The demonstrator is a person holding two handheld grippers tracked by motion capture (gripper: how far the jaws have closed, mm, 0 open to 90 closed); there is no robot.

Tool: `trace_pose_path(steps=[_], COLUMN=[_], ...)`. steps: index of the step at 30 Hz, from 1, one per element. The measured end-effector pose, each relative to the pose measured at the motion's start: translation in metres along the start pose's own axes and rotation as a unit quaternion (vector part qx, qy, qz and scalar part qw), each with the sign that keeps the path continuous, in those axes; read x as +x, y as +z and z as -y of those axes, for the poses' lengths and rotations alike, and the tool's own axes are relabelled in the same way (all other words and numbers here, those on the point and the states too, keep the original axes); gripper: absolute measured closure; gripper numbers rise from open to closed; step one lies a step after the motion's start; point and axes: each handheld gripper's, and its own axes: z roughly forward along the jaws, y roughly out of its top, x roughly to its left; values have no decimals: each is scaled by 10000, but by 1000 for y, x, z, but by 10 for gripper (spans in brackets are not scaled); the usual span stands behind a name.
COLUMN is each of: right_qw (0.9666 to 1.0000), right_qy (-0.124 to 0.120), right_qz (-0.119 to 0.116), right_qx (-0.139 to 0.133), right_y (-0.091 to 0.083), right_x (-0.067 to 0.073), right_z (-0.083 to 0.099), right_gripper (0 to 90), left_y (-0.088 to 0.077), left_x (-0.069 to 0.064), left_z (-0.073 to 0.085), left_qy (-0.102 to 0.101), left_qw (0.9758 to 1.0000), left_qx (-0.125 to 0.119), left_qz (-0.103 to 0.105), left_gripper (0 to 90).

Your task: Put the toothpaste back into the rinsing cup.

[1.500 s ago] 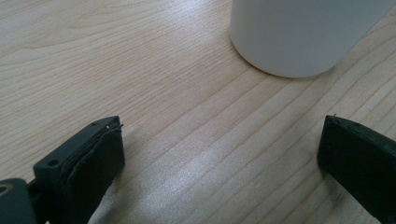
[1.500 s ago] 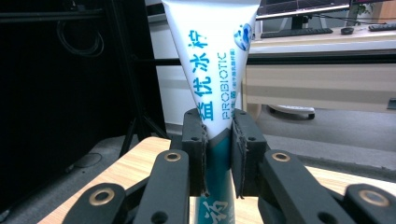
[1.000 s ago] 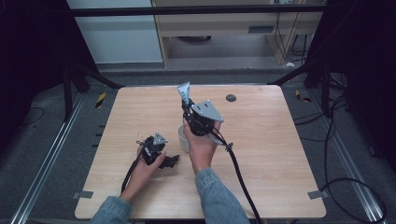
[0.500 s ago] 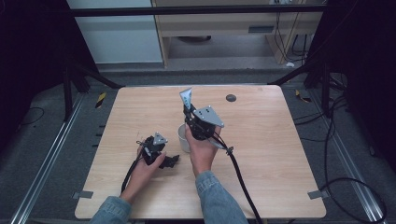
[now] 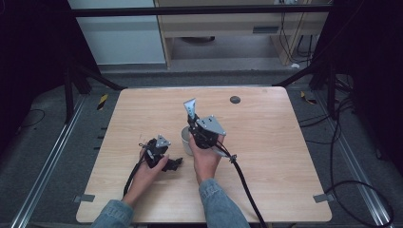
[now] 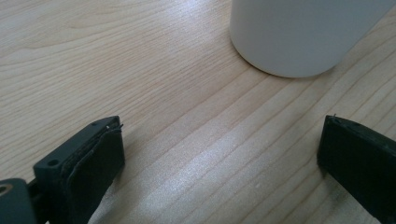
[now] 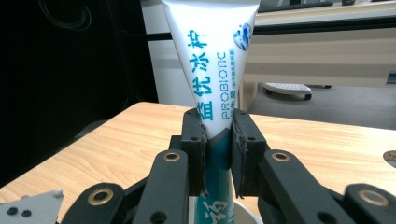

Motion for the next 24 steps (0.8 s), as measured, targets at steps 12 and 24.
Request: trace_pose_path(steps=[12, 24], right_qw=[9999, 9997], right_qy=[-8, -76], right_qz=[31, 71], right_qx=[101, 213], right_y=[2, 3], right_x=[-1, -1], right_z=[9, 18], right_gripper=[774, 773], left_y=[0, 0], left_x=[0, 0], left_z=[0, 0], left_qy=[0, 14], left_qw=[10000, 10000], left_qx=[2, 25], left_qz=[0, 4], left_gripper=[0, 0])
